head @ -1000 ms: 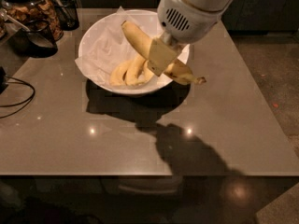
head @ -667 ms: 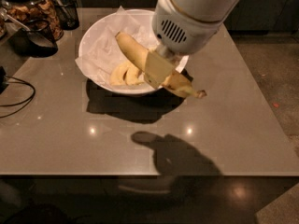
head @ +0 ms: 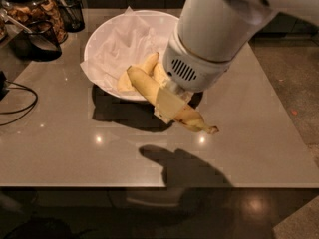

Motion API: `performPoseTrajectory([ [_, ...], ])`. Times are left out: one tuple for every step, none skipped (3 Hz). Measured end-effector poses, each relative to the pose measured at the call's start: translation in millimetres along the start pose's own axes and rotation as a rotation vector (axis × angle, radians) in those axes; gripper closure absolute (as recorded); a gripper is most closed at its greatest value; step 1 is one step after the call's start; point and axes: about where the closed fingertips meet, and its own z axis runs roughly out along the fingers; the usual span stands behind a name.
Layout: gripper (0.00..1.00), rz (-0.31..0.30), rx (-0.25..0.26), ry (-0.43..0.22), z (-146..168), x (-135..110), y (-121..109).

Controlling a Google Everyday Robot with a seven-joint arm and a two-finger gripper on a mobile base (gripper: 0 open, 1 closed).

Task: Pick banana from white bowl

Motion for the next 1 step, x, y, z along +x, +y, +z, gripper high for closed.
performPoseTrajectory([
  [1.0,-0.003,0.005,-0.005,-3.5,-1.2,1.8],
])
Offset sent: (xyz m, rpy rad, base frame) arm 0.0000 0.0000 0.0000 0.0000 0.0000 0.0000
